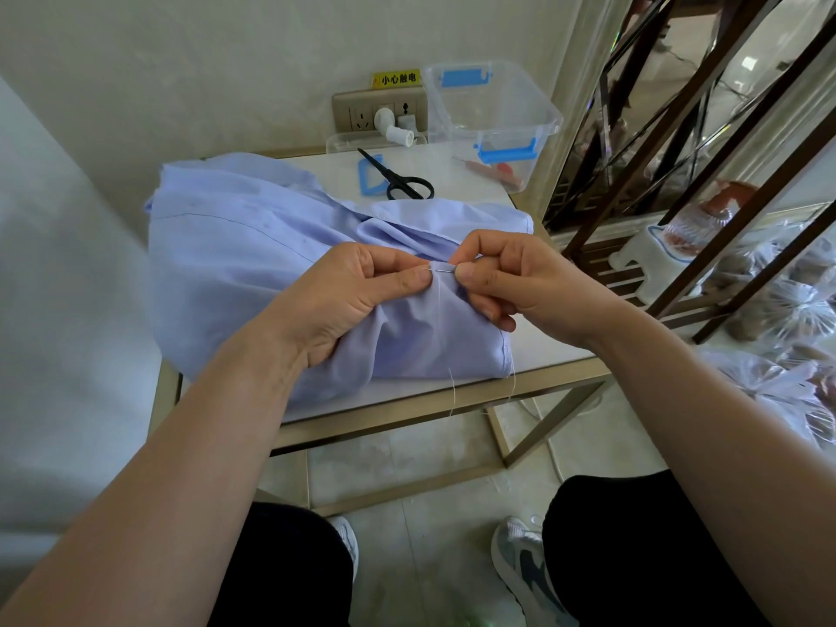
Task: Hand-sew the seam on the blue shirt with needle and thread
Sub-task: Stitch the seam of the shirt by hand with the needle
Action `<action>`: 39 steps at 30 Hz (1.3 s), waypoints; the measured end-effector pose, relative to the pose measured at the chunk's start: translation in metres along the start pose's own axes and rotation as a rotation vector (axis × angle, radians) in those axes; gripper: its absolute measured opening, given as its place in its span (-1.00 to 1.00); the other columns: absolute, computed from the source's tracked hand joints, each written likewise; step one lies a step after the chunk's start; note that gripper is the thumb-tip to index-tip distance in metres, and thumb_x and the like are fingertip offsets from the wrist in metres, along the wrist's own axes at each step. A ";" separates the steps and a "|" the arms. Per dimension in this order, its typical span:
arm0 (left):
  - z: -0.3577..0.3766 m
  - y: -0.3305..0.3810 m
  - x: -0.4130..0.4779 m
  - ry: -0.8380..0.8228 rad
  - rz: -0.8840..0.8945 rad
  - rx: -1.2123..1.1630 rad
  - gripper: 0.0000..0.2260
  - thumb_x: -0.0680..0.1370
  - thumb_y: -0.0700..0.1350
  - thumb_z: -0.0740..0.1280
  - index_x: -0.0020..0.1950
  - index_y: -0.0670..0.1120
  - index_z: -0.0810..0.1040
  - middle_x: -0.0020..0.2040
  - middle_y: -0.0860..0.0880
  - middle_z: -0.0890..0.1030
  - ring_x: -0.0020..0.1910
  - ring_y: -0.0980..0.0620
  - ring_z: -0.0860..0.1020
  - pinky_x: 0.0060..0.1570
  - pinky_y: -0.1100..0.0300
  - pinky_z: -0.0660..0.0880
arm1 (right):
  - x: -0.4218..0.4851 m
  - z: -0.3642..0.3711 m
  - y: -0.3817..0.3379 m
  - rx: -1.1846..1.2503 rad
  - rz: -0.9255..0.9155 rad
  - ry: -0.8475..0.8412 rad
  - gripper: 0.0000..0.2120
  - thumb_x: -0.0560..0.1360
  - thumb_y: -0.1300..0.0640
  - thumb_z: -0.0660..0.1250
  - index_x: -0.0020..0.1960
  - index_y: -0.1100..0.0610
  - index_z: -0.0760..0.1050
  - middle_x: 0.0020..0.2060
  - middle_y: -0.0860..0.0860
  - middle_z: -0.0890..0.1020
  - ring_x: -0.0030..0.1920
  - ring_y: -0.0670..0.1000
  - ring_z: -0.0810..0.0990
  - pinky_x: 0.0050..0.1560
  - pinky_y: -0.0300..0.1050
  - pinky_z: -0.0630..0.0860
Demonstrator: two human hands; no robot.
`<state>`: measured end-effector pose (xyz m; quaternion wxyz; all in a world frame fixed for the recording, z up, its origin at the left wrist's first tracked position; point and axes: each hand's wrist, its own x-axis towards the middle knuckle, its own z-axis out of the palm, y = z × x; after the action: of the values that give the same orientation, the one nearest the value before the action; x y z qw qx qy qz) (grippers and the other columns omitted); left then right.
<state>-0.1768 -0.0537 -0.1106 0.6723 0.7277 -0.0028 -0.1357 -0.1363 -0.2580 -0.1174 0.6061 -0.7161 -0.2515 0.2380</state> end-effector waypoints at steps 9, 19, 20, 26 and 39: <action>-0.004 0.002 0.001 0.031 -0.017 -0.071 -0.90 0.54 -0.17 0.35 -0.12 -0.13 0.65 -0.14 -0.06 0.66 -0.10 0.10 0.58 0.09 0.23 0.50 | 0.006 -0.001 -0.003 0.021 0.017 0.039 -0.92 0.61 0.30 0.22 -0.02 0.16 0.46 -0.38 0.05 0.58 -0.44 -0.04 0.38 -0.39 -0.23 0.41; -0.002 0.000 0.003 0.050 -0.017 -0.070 -0.91 0.53 -0.22 0.35 -0.10 -0.13 0.66 -0.19 0.01 0.70 -0.14 0.16 0.61 0.01 0.32 0.50 | 0.009 0.001 -0.003 -0.032 -0.040 0.070 -0.97 0.57 0.27 0.32 -0.02 0.17 0.51 -0.27 -0.01 0.70 -0.27 0.07 0.47 -0.32 -0.24 0.45; -0.001 0.000 0.003 0.042 -0.021 -0.070 -0.91 0.53 -0.22 0.36 -0.09 -0.14 0.66 -0.19 0.00 0.70 -0.13 0.15 0.61 0.03 0.31 0.50 | 0.009 0.001 -0.003 -0.040 -0.041 0.084 -0.97 0.56 0.26 0.33 -0.03 0.17 0.52 -0.27 -0.02 0.70 -0.27 0.05 0.49 -0.32 -0.23 0.45; -0.002 0.002 0.004 0.087 0.019 -0.055 -0.85 0.53 -0.21 0.37 -0.20 -0.06 0.70 -0.21 0.03 0.69 -0.16 0.19 0.60 0.01 0.34 0.51 | 0.009 0.000 -0.004 -0.054 -0.058 0.117 -0.97 0.56 0.29 0.34 0.00 0.22 0.52 -0.25 0.02 0.70 -0.27 -0.02 0.55 -0.34 -0.22 0.47; 0.001 -0.003 0.007 0.147 -0.028 0.028 -0.91 0.51 -0.18 0.42 -0.20 -0.07 0.67 -0.25 0.03 0.66 -0.16 0.10 0.57 0.02 0.22 0.47 | 0.015 0.004 -0.002 -0.284 -0.128 0.229 -0.92 0.48 0.23 0.46 -0.08 0.10 0.59 -0.19 -0.11 0.66 -0.27 -0.11 0.51 -0.18 -0.20 0.53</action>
<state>-0.1708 -0.0558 -0.1150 0.6586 0.7449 0.0548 -0.0913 -0.1283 -0.2449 -0.1169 0.5377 -0.7992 -0.2570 0.0779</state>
